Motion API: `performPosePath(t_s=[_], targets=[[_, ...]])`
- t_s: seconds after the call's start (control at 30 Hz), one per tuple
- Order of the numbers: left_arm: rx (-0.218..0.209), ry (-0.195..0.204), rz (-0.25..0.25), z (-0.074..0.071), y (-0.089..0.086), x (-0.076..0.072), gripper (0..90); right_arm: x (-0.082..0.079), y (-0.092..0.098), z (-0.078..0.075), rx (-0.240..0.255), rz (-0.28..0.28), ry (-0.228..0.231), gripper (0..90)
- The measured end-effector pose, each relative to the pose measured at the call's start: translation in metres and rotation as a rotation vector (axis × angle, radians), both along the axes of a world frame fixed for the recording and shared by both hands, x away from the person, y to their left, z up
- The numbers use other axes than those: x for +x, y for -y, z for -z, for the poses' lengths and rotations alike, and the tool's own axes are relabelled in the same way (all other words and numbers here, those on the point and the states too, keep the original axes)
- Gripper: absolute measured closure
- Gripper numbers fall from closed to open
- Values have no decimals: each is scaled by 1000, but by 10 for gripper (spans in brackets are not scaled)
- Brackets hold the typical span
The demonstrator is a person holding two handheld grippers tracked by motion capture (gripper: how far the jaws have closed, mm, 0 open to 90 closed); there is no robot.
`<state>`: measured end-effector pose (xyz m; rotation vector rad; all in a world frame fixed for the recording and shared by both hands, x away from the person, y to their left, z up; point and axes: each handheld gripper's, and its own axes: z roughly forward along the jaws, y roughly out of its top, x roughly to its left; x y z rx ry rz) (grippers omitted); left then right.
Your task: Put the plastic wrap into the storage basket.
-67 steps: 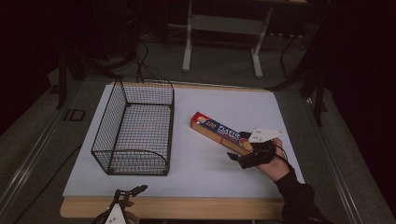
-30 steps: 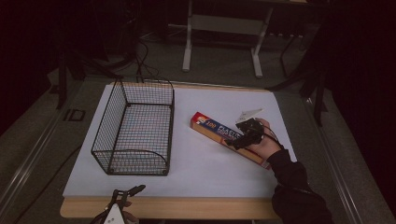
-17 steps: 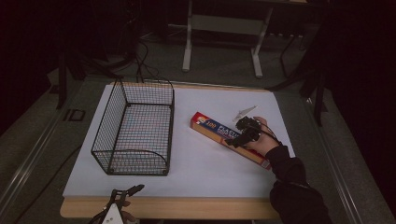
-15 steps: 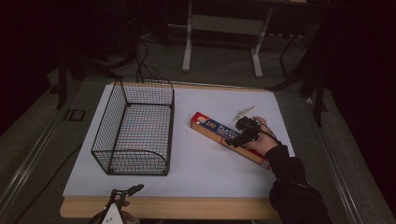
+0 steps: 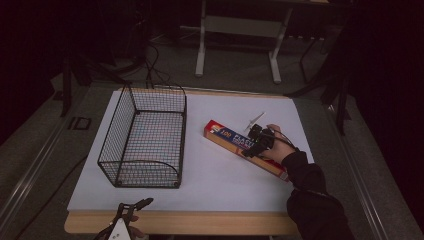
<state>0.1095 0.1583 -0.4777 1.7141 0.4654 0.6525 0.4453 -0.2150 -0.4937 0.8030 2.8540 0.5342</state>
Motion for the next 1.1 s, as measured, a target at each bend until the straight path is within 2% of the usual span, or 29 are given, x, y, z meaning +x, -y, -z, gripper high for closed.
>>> performPosePath(t_s=[0.1, 0.13, 0.17, 0.2, 0.23, 0.33, 0.4, 0.57, 0.77, 0.97, 1.1], targets=[[3, 1, 1, 0, 0, 0, 14, 4, -3, -1, -18, -10, -47, 344], [3, 1, 1, 0, 0, 0, 15, 4, -3, -1, -18, -10, -47, 344], [5, 3, 1, 0, 0, 0, 14, 7, -6, -3, -46, -14, -84, 358], [5, 3, 1, 0, 0, 0, 15, 7, -6, -3, -46, -14, -84, 358], [5, 3, 0, 0, 0, -1, 14, 9, -8, -4, -74, -12, -109, 360], [5, 2, -1, 0, 0, -1, 14, 10, -9, -4, -78, -11, -114, 361], [7, 4, -1, 0, 0, -1, 14, 12, -12, -5, -109, -11, -139, 362], [8, 6, -3, 0, 0, -1, 14, 14, -18, -6, -157, -5, -168, 372], [10, 8, -4, 0, 1, -1, 15, 13, -23, -7, -209, -34, -155, 395], [8, 7, -5, 0, 1, -1, 14, 11, -22, -9, -206, -27, -153, 400], [10, 7, -4, 0, 1, -1, 14, 10, -16, -15, -182, 10, -115, 401]])
